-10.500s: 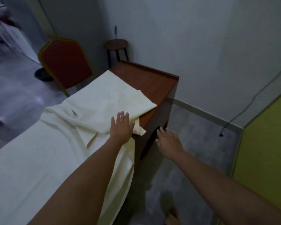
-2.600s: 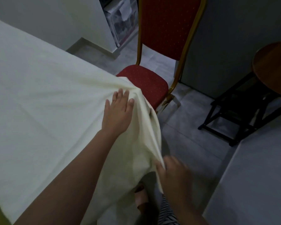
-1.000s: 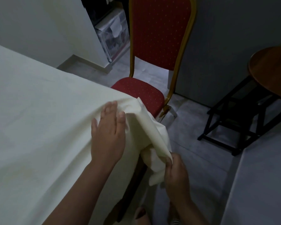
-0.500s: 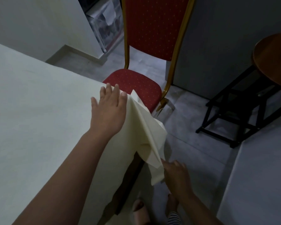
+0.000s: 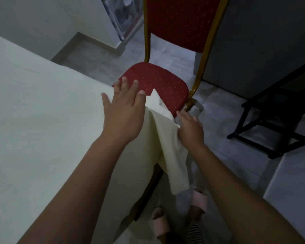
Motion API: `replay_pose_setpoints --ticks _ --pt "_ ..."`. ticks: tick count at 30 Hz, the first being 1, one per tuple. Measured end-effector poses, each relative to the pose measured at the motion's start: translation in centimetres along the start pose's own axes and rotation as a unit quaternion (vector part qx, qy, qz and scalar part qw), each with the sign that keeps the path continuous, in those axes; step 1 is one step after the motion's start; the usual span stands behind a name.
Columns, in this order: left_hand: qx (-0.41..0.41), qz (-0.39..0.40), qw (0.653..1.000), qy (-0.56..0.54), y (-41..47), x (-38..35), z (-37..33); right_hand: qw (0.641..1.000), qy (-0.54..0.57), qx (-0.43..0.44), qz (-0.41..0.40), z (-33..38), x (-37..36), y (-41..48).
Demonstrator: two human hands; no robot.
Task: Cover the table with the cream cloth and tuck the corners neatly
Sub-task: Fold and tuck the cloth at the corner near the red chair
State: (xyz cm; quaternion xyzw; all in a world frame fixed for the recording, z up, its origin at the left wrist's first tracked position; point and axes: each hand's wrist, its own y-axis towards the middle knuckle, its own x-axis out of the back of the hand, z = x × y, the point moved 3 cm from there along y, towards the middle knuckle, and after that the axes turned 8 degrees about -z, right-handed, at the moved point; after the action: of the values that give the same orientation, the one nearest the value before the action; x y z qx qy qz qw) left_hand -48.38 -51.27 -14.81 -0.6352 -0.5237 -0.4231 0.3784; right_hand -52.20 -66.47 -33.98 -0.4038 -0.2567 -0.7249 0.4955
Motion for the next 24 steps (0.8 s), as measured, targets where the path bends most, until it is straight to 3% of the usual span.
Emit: replay_pose_setpoints --ticks 5,13,24 --pt "0.020 -0.001 1.000 -0.009 0.2 -0.1 -0.3 0.986 -0.130 0.045 0.096 0.2 -5.5 2.0" --pt "0.044 -0.003 0.999 -0.031 0.4 -0.1 -0.4 0.967 -0.183 0.070 0.161 0.2 -10.6 3.9" --pt "0.037 -0.006 0.999 -0.014 0.3 -0.4 -0.2 0.975 -0.186 0.089 0.082 0.5 -10.3 6.5"
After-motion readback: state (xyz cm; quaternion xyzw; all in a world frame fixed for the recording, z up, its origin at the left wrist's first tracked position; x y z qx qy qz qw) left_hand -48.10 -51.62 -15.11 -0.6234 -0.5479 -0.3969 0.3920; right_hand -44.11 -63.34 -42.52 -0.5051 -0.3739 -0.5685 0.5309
